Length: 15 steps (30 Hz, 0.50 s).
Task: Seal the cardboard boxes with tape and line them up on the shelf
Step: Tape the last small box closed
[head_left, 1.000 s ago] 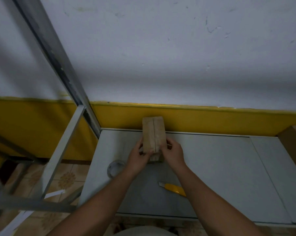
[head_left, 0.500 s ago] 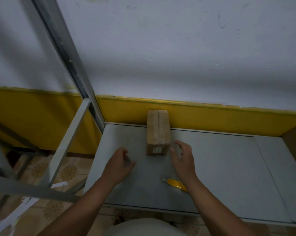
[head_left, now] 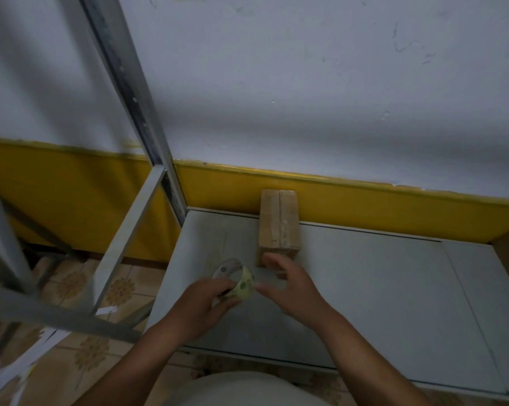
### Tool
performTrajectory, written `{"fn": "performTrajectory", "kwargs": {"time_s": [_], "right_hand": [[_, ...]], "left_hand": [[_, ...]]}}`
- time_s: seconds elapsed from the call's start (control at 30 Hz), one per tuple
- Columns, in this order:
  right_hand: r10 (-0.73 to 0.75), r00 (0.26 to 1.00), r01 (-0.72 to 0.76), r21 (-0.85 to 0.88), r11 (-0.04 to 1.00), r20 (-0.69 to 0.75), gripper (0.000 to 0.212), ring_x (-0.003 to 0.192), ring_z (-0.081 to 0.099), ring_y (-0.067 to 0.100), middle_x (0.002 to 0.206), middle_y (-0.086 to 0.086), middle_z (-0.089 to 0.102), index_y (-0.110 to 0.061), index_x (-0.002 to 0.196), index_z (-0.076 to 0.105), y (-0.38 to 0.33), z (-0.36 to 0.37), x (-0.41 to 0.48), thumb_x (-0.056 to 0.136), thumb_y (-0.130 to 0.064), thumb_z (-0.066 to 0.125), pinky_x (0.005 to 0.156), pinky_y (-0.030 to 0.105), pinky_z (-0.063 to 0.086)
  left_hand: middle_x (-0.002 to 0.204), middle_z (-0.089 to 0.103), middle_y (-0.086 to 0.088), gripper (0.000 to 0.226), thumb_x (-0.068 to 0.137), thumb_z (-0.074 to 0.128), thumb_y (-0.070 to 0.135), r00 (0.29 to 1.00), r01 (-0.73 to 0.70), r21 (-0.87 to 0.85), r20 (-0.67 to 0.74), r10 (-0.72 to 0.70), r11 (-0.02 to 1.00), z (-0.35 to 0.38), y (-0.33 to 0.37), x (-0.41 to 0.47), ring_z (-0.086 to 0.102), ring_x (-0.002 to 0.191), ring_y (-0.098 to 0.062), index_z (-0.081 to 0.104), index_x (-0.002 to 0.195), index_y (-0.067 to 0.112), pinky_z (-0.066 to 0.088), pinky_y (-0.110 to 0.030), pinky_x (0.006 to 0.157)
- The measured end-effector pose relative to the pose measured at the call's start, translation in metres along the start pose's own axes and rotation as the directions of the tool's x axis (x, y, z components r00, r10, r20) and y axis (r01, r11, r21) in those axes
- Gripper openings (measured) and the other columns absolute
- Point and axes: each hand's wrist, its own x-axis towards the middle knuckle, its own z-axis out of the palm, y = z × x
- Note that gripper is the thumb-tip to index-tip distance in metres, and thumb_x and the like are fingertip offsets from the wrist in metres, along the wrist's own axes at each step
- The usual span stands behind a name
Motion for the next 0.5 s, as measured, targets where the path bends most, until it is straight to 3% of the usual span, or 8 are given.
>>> {"fn": "performTrajectory", "kwargs": {"time_s": [0.07,0.13,0.23,0.37,0.43,0.5], "right_hand": [[-0.015,0.996,0.014,0.01,1.0,0.089,0.074,0.127,0.05,-0.01,0.141,-0.022,0.054,-0.031,0.149,0.048,-0.017,-0.001,0.005,0.084,-0.039,0.084,0.108,0.016,0.042],[-0.077,0.992,0.08,-0.026,0.996,0.104,0.064,0.123,0.055,-0.007,0.136,-0.017,0.059,-0.028,0.144,0.055,-0.026,-0.003,0.008,0.086,-0.037,0.082,0.109,0.023,0.046],[-0.226,0.974,0.225,-0.067,0.972,0.001,0.046,0.109,0.062,-0.001,0.118,-0.013,0.067,-0.026,0.13,0.07,-0.03,-0.003,0.005,0.086,-0.032,0.083,0.099,0.027,0.052],[-0.415,0.896,0.396,-0.138,0.908,-0.161,0.026,0.089,0.067,0.005,0.098,-0.005,0.071,-0.018,0.113,0.079,-0.028,0.004,0.003,0.088,-0.022,0.082,0.08,0.032,0.057],[-0.505,0.843,0.467,-0.214,0.858,-0.185,0.02,0.082,0.066,0.007,0.092,-0.002,0.07,-0.015,0.109,0.08,-0.028,0.009,0.002,0.089,-0.017,0.079,0.072,0.036,0.057],[-0.529,0.826,0.476,-0.264,0.839,-0.193,0.019,0.085,0.065,0.008,0.094,-0.002,0.069,-0.015,0.11,0.079,-0.027,0.013,0.0,0.091,-0.017,0.077,0.073,0.038,0.057]], "left_hand": [[0.097,0.072,0.017,0.027,0.103,0.06,0.05,0.997,-0.053,-0.019,-0.049,0.052,0.998,-0.009,0.018,-0.001,0.063,0.085,0.001,0.074,0.11,0.029,0.05,-0.026,0.073],[0.099,0.071,0.018,0.023,0.103,0.061,0.047,0.994,-0.081,-0.016,-0.074,0.079,0.997,-0.018,0.029,-0.001,0.06,0.087,0.007,0.074,0.111,0.029,0.047,-0.019,0.073],[0.103,0.071,0.022,0.02,0.104,0.062,0.043,0.994,-0.087,-0.005,-0.065,0.087,0.996,-0.029,0.036,0.0,0.058,0.09,0.011,0.073,0.117,0.032,0.043,-0.014,0.075],[0.101,0.071,0.019,0.022,0.106,0.058,0.046,0.993,-0.09,0.022,-0.074,0.092,0.996,-0.033,0.042,0.003,0.058,0.086,0.005,0.072,0.113,0.03,0.043,-0.02,0.074],[0.099,0.071,0.018,0.023,0.107,0.057,0.046,0.991,-0.079,0.008,-0.109,0.079,0.997,-0.032,0.046,0.005,0.058,0.084,0.003,0.072,0.111,0.028,0.043,-0.021,0.072],[0.097,0.069,0.02,0.017,0.107,0.06,0.042,0.991,-0.062,-0.019,-0.119,0.059,0.998,-0.032,0.049,0.007,0.058,0.083,0.004,0.071,0.11,0.03,0.043,-0.02,0.07]]}}
